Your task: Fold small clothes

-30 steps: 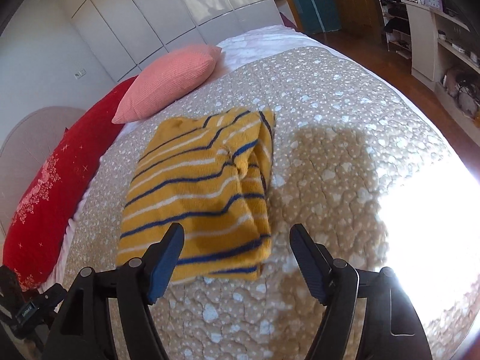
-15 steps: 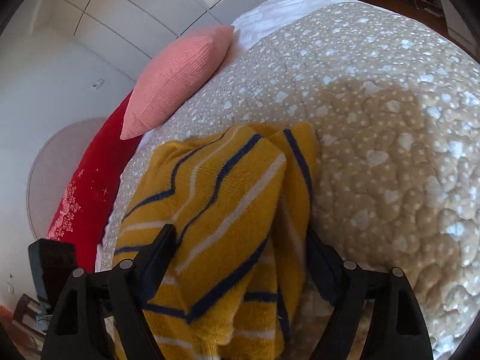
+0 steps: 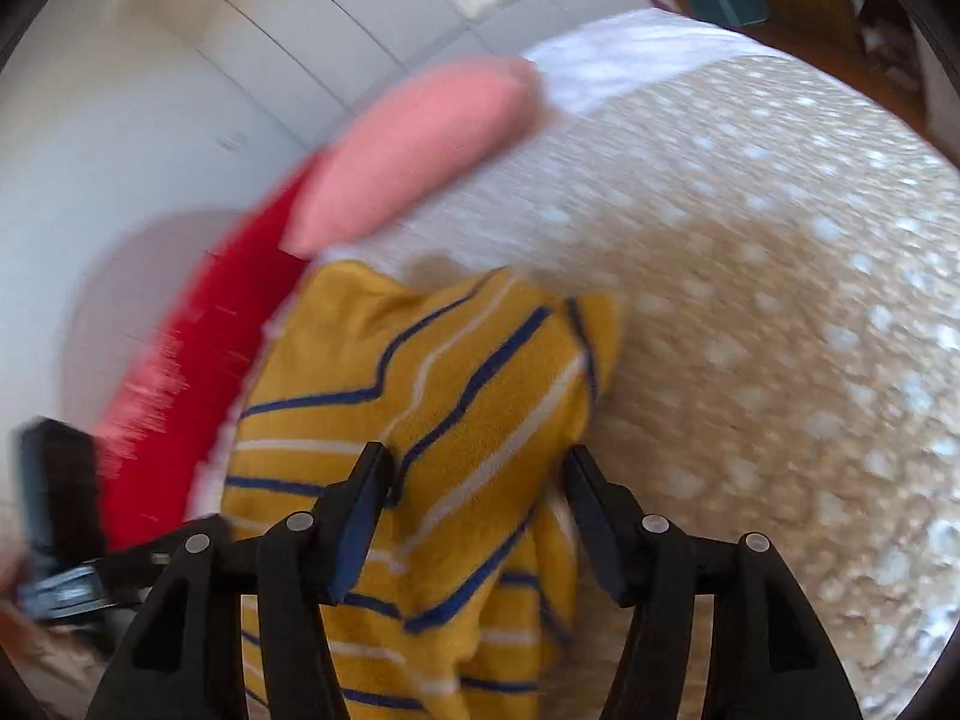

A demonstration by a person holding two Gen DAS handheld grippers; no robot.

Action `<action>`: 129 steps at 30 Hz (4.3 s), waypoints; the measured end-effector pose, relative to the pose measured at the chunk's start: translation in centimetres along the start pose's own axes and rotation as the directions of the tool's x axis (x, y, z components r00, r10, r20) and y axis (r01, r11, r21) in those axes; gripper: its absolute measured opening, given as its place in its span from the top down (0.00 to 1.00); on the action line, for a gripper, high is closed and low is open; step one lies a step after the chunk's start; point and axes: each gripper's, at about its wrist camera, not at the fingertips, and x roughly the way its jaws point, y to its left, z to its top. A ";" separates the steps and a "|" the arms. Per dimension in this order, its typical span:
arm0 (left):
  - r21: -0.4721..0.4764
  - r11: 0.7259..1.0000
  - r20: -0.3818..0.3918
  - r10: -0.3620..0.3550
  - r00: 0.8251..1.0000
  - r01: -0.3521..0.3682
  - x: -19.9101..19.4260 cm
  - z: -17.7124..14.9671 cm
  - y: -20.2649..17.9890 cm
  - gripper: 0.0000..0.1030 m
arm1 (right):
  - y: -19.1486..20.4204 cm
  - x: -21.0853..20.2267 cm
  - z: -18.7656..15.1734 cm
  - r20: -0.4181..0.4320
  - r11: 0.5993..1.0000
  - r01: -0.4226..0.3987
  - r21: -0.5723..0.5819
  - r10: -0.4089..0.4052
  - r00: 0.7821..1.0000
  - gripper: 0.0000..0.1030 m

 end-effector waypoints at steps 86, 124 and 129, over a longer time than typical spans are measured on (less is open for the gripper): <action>0.077 0.954 0.180 0.274 0.945 -0.291 -9.0 -20.8 -4.0 0.00 | 7.6 -10.1 -21.3 0.017 0.929 0.312 -0.201 -0.315 0.949 0.13; 0.048 0.974 0.092 0.216 0.972 -0.221 -7.4 -21.2 -3.2 0.00 | 9.4 -9.7 -22.7 0.029 0.934 0.285 -0.214 -0.286 0.958 0.11; 0.038 0.975 0.086 0.216 0.973 -0.220 -7.2 -21.2 -2.9 0.00 | 9.7 -9.7 -22.8 0.035 0.937 0.282 -0.207 -0.281 0.959 0.11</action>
